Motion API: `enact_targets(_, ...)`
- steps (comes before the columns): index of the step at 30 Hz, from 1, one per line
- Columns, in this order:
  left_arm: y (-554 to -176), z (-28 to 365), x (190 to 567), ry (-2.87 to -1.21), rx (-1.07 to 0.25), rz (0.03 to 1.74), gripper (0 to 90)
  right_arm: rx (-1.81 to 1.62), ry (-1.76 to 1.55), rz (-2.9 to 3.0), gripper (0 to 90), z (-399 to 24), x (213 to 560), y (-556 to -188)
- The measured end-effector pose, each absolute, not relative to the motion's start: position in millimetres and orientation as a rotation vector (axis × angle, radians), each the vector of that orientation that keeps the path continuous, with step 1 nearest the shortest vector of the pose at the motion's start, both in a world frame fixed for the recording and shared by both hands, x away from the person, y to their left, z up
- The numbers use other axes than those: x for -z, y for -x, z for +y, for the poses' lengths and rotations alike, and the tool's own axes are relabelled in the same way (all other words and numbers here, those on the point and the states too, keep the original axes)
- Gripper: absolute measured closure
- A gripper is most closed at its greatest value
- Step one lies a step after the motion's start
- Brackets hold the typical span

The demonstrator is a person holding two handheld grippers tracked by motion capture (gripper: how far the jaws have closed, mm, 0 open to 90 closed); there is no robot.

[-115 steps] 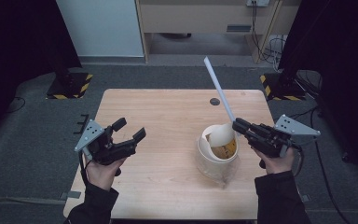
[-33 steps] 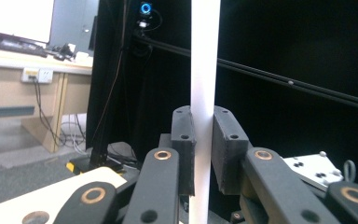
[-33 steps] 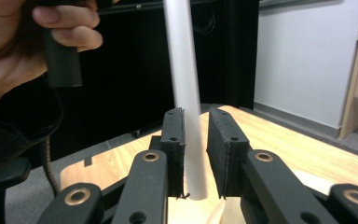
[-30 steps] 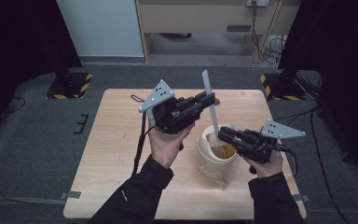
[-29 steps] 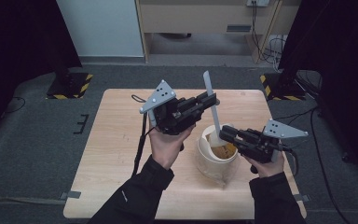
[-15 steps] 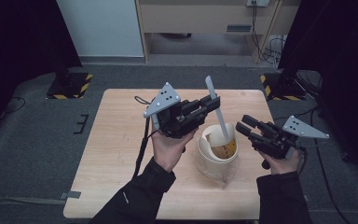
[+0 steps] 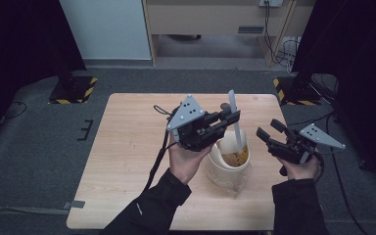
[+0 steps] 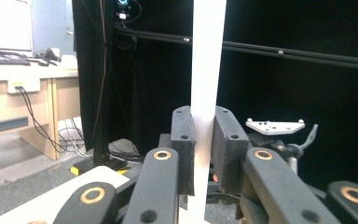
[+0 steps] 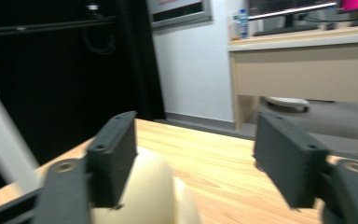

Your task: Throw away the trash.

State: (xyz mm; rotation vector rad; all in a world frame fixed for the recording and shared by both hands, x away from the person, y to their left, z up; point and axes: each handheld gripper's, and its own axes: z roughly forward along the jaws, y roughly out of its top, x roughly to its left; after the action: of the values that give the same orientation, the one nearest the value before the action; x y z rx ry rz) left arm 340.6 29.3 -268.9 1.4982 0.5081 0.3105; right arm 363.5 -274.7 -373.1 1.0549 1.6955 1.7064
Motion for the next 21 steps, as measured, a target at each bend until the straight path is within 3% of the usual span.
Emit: enact_targets(21, -348.1, 13.5, 313.2, -1.598, -0.318, 0.492, 79.5, -1.519, -1.235, 1.713, 16.4, -301.8, 434.5, -385.2)
